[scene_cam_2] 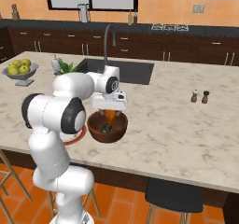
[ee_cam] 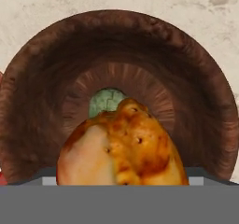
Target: Pick the chicken drumstick and cucumber from their plates and place them in the bowl. Then put the bowl in the fridge.
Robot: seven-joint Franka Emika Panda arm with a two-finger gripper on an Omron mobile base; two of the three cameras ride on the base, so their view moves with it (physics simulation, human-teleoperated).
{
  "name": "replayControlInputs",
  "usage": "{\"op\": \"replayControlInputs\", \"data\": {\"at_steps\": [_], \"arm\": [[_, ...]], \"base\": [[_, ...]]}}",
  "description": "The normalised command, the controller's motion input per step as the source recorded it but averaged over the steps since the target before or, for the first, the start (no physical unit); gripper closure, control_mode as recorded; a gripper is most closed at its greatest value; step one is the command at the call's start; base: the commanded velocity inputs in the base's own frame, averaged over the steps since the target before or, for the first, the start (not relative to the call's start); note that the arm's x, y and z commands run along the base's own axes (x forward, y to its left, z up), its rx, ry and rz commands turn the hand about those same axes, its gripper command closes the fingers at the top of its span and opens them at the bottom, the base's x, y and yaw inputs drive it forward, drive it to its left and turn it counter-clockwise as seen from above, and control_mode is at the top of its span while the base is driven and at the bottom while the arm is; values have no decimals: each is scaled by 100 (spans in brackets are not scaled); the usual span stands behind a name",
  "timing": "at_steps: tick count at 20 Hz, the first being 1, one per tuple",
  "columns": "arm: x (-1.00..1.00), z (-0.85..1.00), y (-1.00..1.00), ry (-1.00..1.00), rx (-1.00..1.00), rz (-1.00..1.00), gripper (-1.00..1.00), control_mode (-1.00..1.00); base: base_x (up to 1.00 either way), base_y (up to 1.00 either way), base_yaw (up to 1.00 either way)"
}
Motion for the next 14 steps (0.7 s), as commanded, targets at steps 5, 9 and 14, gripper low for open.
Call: {"op": "replayControlInputs", "data": {"at_steps": [5, 9, 14], "arm": [[13, -47, 7, 0, 0, 0, 100, -100], [13, -37, 8, 0, 0, 0, 100, -100], [3, -7, 16, 0, 0, 0, -100, -100]], "base": [[0, 0, 0], [0, 0, 0], [0, 0, 0]]}}
